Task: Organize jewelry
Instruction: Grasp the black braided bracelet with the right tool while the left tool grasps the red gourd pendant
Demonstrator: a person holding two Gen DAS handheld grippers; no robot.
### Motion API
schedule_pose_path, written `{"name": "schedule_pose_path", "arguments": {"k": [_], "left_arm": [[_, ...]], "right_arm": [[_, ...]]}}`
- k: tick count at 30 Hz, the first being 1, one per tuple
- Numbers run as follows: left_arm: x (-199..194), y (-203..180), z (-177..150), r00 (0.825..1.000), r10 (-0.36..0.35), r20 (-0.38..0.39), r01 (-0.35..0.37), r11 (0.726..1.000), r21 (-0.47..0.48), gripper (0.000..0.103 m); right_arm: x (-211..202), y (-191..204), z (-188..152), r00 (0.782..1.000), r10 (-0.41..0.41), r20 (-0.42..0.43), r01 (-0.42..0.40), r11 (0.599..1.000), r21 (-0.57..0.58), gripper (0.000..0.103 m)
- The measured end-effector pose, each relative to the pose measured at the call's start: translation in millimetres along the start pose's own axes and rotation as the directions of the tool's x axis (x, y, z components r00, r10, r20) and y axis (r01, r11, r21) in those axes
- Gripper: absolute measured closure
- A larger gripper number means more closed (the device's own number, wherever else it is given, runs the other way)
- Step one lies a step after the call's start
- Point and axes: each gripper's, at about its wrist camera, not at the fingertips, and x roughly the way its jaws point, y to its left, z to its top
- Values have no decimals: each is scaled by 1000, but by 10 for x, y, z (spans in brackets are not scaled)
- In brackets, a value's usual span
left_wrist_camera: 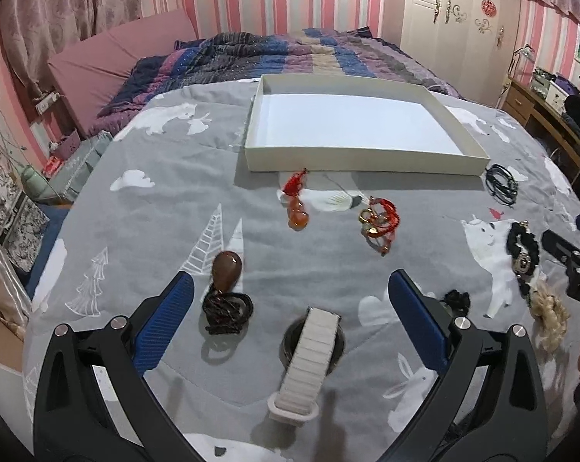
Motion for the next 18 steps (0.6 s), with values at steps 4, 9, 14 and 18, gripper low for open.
{"name": "schedule_pose_path", "arguments": {"k": [4, 9, 14, 18], "left_arm": [[44, 12, 47, 1000, -30, -6, 30, 1000, -11, 3], [118, 47, 153, 998, -59, -25, 58, 998, -33, 3], [231, 113, 377, 999, -26, -28, 25, 999, -27, 4], [427, 112, 589, 998, -19, -57, 19, 1000, -4, 7]], "right_arm": [[71, 5, 27, 1000, -2, -23, 2, 1000, -8, 2], [192, -83, 76, 994, 77, -73, -75, 996, 38, 2], [213, -270, 361, 999, 21, -27, -19, 998, 67, 2], [335, -331, 594, 997, -83, -9, 83, 996, 22, 2]]}}
